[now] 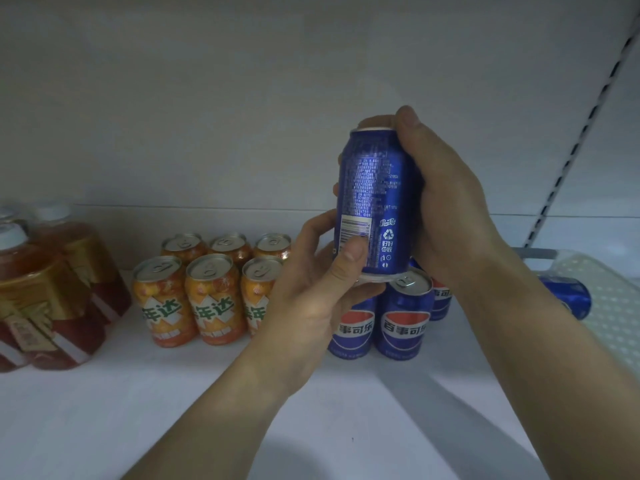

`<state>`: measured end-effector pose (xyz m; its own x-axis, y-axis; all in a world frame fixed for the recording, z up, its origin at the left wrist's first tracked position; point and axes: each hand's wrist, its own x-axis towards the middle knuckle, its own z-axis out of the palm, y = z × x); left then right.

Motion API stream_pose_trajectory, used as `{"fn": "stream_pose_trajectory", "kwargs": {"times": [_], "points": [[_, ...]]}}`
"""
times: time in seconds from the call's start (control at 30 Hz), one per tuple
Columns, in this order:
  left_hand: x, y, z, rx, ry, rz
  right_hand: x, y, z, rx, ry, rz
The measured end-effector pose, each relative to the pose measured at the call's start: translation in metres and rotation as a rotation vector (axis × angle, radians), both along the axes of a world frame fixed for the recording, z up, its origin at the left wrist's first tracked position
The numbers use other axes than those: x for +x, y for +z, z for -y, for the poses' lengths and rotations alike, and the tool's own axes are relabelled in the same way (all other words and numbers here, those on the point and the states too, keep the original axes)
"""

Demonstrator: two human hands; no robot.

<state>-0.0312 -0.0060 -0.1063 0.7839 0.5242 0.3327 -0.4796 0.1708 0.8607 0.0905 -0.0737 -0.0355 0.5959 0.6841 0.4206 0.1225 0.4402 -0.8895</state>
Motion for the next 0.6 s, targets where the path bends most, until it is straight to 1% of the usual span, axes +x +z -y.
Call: {"fn": "stream_pose_trajectory", "kwargs": {"times": [0.13, 0.2, 0.3, 0.33, 0.37, 0.47, 0.53, 0.6], "points": [[0.002, 0.000, 0.003, 0.045, 0.118, 0.022, -0.001, -0.001, -0.001, -0.025, 0.010, 0.020], [0.002, -0.002, 0.005, 0.005, 0.059, 0.038, 0.000, 0.000, 0.000, -0.038, 0.019, 0.038], [0.000, 0.003, 0.000, -0.197, -0.103, 0.039, 0.002, 0.001, 0.003, -0.010, 0.013, 0.065], [0.000, 0.007, -0.001, -0.237, -0.141, 0.032, 0.002, 0.002, 0.004, 0.003, 0.004, 0.080], [0.001, 0.008, -0.002, -0.221, -0.144, 0.029, 0.002, 0.002, 0.004, 0.014, -0.006, 0.093], [0.000, 0.003, 0.002, -0.025, 0.038, 0.056, 0.002, 0.002, 0.003, 0.031, -0.001, 0.105], [-0.001, -0.001, 0.005, -0.027, 0.051, 0.090, 0.001, 0.001, 0.001, 0.026, 0.021, 0.090], [-0.003, 0.000, 0.006, -0.111, -0.013, 0.105, 0.000, 0.001, 0.000, 0.024, 0.042, 0.068]]}}
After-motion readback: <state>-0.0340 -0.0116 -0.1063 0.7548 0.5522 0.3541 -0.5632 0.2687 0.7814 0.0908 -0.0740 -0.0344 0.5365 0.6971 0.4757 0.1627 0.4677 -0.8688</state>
